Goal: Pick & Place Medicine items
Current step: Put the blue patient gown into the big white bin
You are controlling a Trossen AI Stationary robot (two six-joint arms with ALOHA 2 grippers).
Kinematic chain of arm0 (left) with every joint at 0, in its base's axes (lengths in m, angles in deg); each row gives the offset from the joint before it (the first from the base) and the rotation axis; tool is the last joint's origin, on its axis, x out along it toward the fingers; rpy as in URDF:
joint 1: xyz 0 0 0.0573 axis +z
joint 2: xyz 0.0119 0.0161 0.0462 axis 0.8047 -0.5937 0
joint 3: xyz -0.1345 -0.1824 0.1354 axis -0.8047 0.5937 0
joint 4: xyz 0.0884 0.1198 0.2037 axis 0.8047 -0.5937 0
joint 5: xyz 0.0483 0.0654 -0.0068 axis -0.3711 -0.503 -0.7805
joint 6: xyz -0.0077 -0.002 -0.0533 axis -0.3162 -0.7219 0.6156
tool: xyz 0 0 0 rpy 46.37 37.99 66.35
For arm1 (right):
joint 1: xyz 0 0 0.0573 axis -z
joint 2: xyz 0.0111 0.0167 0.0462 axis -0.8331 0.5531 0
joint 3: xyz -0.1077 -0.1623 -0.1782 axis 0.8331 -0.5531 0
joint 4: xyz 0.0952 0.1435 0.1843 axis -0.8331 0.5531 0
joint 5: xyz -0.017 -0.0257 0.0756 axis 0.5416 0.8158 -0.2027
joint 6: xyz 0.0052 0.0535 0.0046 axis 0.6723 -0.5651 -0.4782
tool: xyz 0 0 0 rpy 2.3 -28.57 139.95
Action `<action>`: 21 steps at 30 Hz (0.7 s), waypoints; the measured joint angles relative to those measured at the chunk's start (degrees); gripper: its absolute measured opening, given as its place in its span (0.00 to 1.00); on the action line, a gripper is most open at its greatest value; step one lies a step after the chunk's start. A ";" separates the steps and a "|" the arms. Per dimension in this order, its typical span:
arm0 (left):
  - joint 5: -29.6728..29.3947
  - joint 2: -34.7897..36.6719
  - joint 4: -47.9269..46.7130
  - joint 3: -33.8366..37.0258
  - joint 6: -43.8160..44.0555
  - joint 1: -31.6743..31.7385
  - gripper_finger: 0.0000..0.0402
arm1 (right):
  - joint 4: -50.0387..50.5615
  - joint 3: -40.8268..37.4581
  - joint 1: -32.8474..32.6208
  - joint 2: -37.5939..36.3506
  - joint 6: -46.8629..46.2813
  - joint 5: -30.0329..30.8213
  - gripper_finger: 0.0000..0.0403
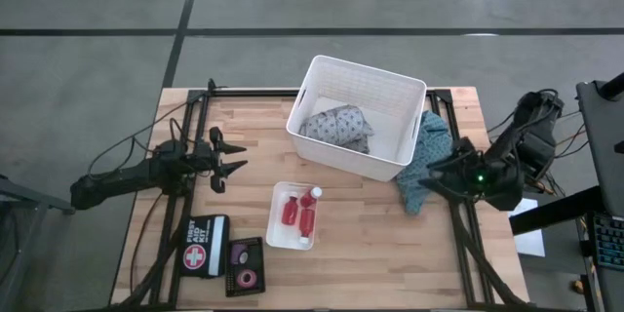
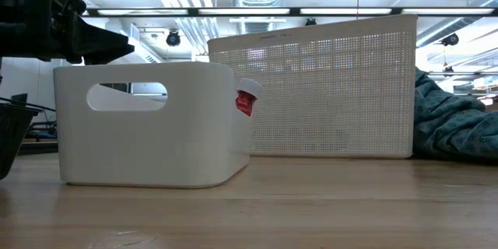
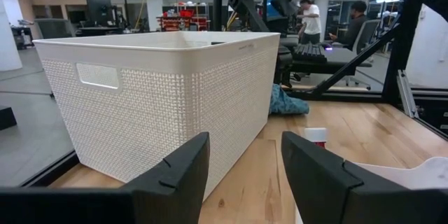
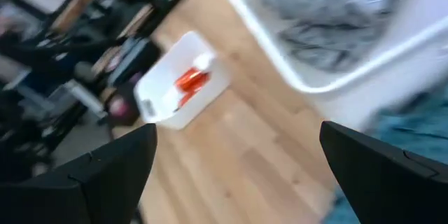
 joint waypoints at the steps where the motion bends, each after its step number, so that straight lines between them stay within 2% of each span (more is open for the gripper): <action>1: 0.00 -0.01 0.00 -0.01 0.01 0.00 0.46 | 2.62 0.17 -0.17 0.05 -2.44 0.63 0.98; 5: -0.02 0.00 0.00 -0.01 0.02 0.00 0.46 | 8.63 -1.04 -0.09 -0.04 -6.93 1.96 0.98; 9: -0.01 -0.02 0.00 -0.01 0.02 0.02 0.46 | 8.60 -2.92 -0.12 0.01 -9.01 1.89 0.98; 17: 0.00 0.00 0.00 -0.01 0.02 0.00 0.46 | 8.77 -4.93 -0.12 0.43 -8.45 1.87 0.98; 21: 0.00 0.00 0.00 0.00 0.00 0.00 0.46 | 8.77 -5.15 -0.06 0.47 -4.80 1.55 0.98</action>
